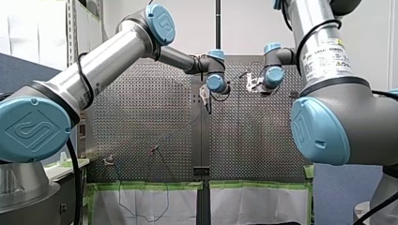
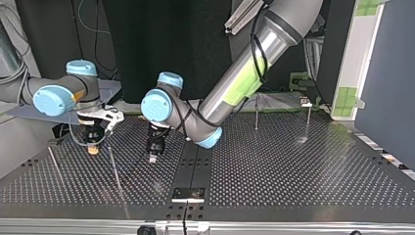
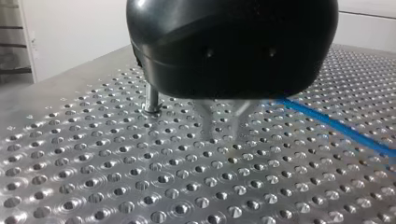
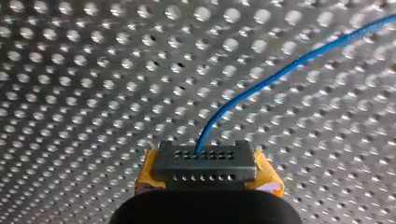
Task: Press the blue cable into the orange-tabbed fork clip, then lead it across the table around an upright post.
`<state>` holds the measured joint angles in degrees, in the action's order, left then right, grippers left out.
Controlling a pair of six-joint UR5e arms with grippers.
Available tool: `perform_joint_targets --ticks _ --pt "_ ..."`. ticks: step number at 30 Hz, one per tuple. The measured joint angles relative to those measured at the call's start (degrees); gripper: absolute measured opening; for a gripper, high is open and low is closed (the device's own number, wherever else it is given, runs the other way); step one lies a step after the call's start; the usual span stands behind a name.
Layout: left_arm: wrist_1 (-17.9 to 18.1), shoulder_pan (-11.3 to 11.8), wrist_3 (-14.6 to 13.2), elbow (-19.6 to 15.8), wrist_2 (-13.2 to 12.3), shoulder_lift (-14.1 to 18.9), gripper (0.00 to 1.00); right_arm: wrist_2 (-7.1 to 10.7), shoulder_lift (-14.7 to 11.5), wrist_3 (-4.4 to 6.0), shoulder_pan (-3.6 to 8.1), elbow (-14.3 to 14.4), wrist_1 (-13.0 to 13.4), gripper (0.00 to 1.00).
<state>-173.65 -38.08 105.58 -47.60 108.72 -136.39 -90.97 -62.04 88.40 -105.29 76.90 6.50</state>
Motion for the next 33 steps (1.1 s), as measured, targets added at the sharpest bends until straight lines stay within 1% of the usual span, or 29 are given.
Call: perform_joint_targets --ticks 1,2,3,4,6,7,8,10,12,19,22,25,28,31,33 --pt "-0.1 0.0 -0.6 0.1 -0.1 0.0 0.72 -0.01 0.2 -0.04 -0.03 0.1 0.0 0.0" --pt "-0.2 0.0 -1.1 0.2 -0.2 0.0 0.77 -0.05 0.5 -0.1 -0.07 0.2 0.0 0.0" --pt "-0.3 0.0 -1.5 0.2 -0.4 0.0 0.85 -0.09 0.7 -0.14 -0.09 0.3 0.0 0.0" --pt "-0.4 0.0 -1.8 0.3 -0.6 0.0 0.85 -0.13 0.9 -0.18 -0.13 0.5 0.0 0.0" --pt "-0.6 0.1 -2.1 0.3 -1.2 0.0 0.97 -0.26 1.5 -0.27 -0.18 0.7 0.1 0.0" --pt "-0.6 0.1 -2.2 0.3 -1.7 0.0 0.97 -0.36 1.8 -0.31 -0.2 0.8 0.1 0.0" --pt "-0.7 0.1 -2.3 0.3 -2.1 0.0 1.0 -0.53 2.1 -0.35 -0.23 1.1 0.3 0.0" --pt "-0.7 0.1 -2.4 0.3 -2.7 0.0 1.0 -0.86 2.6 -0.36 -0.27 1.5 0.7 0.0" --pt "-0.9 0.1 -2.4 0.3 -2.5 0.0 1.0 -1.31 3.0 -0.32 -0.27 2.1 1.6 0.0" --pt "-3.2 0.1 -3.2 0.3 0.6 0.0 1.0 -2.12 4.5 -0.04 -0.28 4.7 5.4 0.0" --pt "-3.8 0.2 -3.5 0.3 1.0 0.0 1.0 -2.43 5.6 -0.02 -0.25 5.7 6.9 0.0" --pt "-4.0 0.2 -3.6 0.3 1.2 0.0 1.0 -3.03 6.8 -0.13 -0.27 6.3 7.6 0.0" --pt "-4.1 0.2 -3.6 0.3 1.3 0.0 1.0 -3.63 7.8 -0.48 -0.14 6.6 7.9 0.0" --pt "-4.1 0.2 -3.5 0.3 1.5 0.0 1.0 -3.97 9.2 -0.96 0.24 6.9 8.2 0.0" --pt "-4.1 0.2 -3.5 0.3 1.7 0.0 1.0 -4.07 10.2 -1.14 0.63 7.4 8.9 0.0"
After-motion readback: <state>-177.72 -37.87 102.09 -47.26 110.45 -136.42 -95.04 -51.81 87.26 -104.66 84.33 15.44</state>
